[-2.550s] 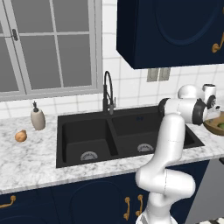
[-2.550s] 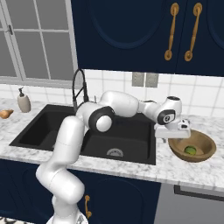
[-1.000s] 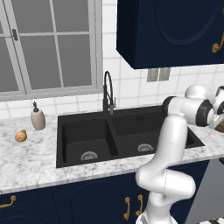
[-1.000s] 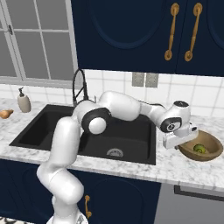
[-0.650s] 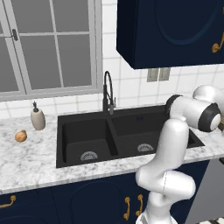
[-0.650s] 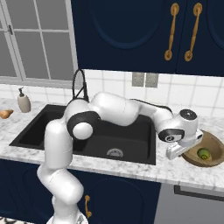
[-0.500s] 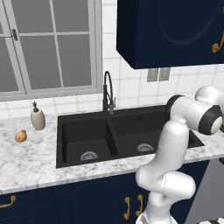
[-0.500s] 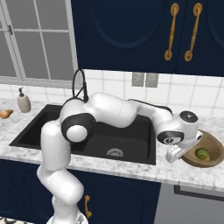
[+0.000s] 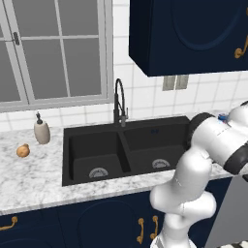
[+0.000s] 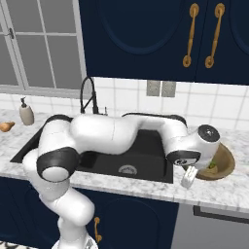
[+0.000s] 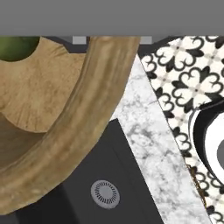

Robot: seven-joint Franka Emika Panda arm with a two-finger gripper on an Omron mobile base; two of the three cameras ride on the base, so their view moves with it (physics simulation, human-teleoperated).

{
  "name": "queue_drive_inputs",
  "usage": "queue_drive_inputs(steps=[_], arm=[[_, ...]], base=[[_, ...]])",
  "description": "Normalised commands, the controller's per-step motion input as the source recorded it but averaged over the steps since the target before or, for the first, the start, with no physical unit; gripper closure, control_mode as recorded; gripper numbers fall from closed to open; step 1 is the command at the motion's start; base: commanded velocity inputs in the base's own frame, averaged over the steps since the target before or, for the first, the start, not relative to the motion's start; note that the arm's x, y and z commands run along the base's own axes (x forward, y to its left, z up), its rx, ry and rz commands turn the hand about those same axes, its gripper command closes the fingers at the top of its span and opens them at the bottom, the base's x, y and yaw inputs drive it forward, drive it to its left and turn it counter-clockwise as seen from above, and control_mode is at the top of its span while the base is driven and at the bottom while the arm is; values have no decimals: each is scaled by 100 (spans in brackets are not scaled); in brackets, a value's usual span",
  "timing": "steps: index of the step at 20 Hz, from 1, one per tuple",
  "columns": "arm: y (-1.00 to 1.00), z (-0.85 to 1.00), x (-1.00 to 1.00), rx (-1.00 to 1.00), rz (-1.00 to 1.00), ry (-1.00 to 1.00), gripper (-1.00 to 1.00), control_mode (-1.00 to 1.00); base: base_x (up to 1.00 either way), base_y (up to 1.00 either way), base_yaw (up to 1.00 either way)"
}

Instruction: Pick the lime from the sink and place it in the bowl. Then pick the bowl and place it in the microwave. Then close the microwave door and press the start button.

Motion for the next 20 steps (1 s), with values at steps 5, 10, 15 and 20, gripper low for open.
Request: queue_drive_inputs(steps=[5,10,15,20], arm=[[55,50,-89,-14,36,-29,100,-100],[93,42,-46,-20,61,4,100,-100],[96,25,-7,-9,50,16,100,-100],[76,24,-8,1,17,-2,100,-100]], base=[[0,0,0],[0,0,0],[0,0,0],[0,0,0]])
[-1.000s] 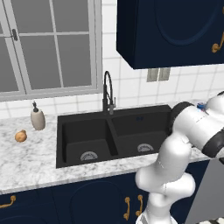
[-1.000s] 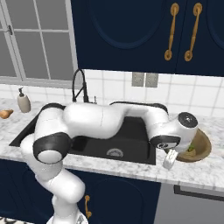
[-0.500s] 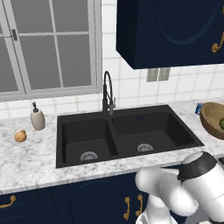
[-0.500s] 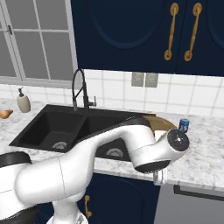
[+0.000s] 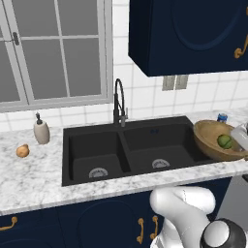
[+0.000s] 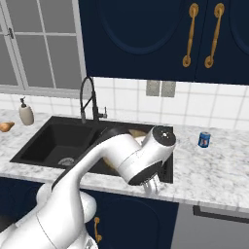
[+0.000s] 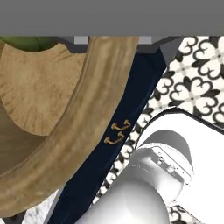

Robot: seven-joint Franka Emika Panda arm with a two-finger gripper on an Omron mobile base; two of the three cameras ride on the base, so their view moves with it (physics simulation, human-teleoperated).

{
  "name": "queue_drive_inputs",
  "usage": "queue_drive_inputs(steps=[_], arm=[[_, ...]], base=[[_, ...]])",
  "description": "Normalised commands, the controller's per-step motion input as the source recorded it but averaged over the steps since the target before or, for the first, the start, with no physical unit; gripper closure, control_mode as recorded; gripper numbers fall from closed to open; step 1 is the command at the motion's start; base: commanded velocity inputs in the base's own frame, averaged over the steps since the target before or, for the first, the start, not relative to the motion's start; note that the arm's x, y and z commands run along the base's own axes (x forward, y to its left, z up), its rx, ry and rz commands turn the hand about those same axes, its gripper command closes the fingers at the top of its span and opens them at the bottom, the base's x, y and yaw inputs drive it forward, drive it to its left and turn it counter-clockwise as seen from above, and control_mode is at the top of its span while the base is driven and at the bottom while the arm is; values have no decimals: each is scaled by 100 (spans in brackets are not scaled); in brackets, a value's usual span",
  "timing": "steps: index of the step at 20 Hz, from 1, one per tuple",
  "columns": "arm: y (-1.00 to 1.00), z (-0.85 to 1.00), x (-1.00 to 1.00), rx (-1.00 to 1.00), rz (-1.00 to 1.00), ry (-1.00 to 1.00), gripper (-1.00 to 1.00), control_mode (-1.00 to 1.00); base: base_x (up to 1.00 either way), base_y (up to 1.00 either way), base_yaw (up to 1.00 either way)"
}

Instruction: Pick the lime from the sink and place it in the bowl. Then pick the bowl and place it in the microwave. Then close the microwave door and press the start button.

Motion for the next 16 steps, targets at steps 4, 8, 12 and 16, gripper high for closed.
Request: queue_drive_inputs(steps=[4,8,12,16], arm=[[67,31,0,7,2,-3,100,-100],[57,33,-2,12,-5,-5,100,-100],[67,24,0,1,-22,-1,100,-100],[23,30,0,2,-22,0,100,-100]], base=[[0,0,0],[0,0,0],[0,0,0],[0,0,0]])
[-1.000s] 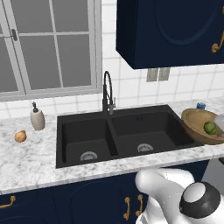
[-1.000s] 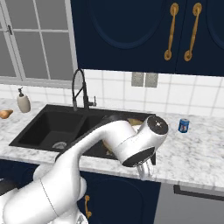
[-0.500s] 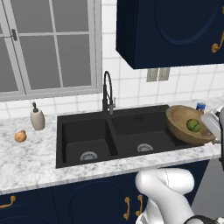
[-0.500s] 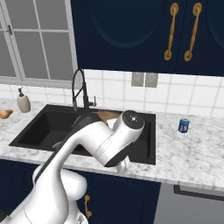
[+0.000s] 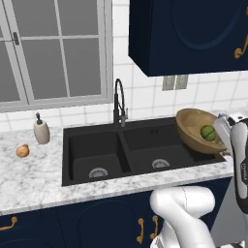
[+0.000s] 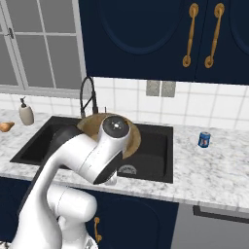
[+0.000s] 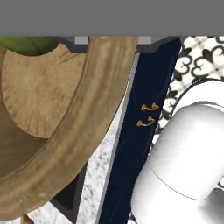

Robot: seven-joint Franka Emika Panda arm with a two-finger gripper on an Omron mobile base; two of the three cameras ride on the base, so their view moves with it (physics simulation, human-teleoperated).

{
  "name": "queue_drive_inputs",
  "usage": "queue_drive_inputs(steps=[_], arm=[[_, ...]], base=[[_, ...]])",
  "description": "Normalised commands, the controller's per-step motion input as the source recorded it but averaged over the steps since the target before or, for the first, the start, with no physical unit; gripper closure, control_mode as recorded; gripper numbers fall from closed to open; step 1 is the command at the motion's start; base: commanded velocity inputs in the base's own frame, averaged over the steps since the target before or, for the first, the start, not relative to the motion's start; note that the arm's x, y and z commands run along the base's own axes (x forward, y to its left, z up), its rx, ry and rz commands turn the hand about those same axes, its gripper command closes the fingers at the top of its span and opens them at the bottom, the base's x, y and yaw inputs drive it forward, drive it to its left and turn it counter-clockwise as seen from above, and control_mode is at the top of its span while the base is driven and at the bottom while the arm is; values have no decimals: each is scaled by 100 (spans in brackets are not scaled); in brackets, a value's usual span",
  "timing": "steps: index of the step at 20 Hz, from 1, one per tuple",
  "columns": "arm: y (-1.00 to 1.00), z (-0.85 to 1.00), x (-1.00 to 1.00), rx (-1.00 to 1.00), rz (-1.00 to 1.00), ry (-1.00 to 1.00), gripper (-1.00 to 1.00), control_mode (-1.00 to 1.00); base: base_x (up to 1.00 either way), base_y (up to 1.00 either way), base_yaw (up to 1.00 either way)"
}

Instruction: Pick the lime from the sink and place it in the bowl. Then pick the bowl and place it in the microwave. Then close the microwave door and press the start button.

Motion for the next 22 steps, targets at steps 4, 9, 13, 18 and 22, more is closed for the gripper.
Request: queue_drive_inputs(steps=[4,9,13,18,22], arm=[[24,26,-9,0,-15,3,100,-100],[30,33,-7,-1,0,5,100,-100],[43,46,-31,-10,-1,1,100,-100],[25,33,-22,-23,-5,5,100,-100],[-4,31,-33,-2,0,4,100,-100]], base=[[0,0,0],[0,0,0],[0,0,0],[0,0,0],[0,0,0]])
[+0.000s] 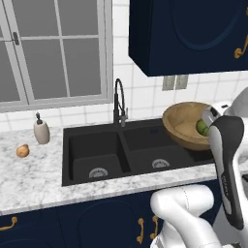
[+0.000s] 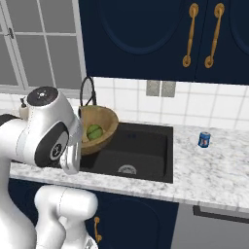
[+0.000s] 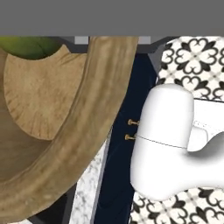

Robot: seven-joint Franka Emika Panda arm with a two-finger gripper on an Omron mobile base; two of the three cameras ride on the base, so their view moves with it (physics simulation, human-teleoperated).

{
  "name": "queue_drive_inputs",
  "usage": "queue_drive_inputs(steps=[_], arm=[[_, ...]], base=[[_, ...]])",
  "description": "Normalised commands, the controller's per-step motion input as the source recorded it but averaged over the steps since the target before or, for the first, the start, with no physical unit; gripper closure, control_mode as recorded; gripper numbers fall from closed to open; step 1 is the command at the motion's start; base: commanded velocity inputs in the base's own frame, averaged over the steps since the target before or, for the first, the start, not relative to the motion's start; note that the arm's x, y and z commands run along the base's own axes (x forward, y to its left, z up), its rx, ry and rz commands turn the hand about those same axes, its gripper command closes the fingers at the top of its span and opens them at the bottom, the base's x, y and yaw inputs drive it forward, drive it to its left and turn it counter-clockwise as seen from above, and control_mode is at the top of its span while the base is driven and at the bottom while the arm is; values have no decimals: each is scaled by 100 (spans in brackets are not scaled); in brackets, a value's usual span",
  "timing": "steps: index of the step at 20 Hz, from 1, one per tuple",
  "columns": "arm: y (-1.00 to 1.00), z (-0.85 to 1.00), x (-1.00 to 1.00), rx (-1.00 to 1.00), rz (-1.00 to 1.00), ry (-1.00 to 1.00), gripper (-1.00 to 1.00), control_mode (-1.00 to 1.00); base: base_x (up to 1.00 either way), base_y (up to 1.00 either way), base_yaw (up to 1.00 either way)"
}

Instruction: Pick the lime from the sink and place it in the bowl. Then pick the bowl and place it in the microwave. Then close the microwave door and press the start button.

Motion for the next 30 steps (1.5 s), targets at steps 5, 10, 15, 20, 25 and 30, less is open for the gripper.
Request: queue_drive_inputs(steps=[5,10,15,20,25,30], arm=[[0,7,-13,1,0,0,100,100],[0,0,0,0,0,0,100,100],[0,0,0,0,0,0,100,100],[0,0,0,0,0,0,100,100],[0,0,0,0,0,0,100,100],[0,0,0,0,0,0,100,100]], base=[[-60,0,0],[-70,-5,-7],[-11,22,-90],[0,5,-100],[0,4,-100],[0,4,-99]])
